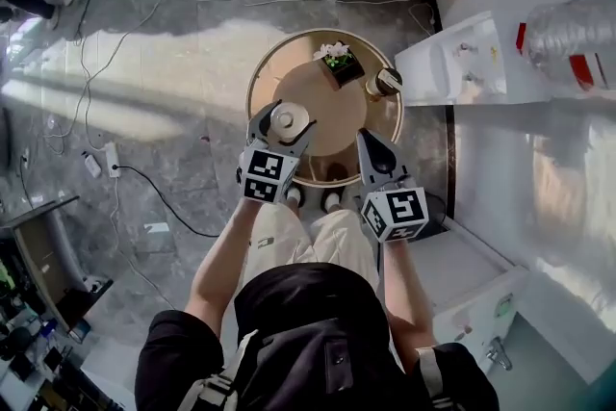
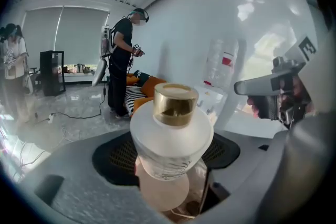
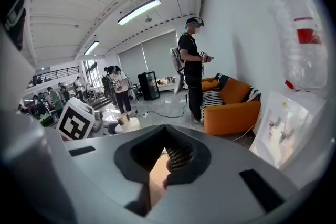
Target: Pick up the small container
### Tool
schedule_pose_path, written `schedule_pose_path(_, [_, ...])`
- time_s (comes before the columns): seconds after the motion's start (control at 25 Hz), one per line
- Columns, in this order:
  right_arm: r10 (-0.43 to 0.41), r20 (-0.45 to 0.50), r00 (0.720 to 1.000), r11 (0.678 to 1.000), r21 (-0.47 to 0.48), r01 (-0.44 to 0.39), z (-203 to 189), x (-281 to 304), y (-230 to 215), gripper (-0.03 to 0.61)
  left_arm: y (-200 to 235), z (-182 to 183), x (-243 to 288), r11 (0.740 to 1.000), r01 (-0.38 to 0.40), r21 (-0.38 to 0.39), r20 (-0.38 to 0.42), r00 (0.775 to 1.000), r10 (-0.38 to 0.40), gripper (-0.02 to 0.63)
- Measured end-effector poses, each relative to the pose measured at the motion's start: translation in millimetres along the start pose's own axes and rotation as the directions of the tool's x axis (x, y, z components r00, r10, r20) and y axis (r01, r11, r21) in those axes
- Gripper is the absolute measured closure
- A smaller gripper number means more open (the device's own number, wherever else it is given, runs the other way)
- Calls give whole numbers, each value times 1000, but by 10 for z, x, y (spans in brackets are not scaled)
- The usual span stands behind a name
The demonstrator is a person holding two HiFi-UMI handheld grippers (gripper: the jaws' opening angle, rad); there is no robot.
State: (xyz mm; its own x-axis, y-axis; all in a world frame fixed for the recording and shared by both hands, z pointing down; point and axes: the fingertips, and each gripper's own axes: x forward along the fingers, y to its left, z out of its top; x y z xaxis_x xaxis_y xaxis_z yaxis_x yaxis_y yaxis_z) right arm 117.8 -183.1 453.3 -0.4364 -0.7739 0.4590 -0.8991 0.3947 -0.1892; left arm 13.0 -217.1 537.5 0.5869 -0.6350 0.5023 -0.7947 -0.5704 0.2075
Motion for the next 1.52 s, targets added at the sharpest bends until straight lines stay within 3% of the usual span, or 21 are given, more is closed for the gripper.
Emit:
schedule_pose_path(0.72, [-6,239,971,994,-100,31,1384,-546,222,575,-313,1562,-1062,990,72,122,19,997,-75,262])
schedule_pose_path(0.96, [47,265,963,989,-147,-8,1828,-628,418,575,-418,2005,-1256,985,95,146,59,993,-104,262])
schedule_pose_path(1.52, [32,294,955,984,-176,21,2313,-785,433,575,-587,2406,-1364,980,122,159,74,988,-135,262])
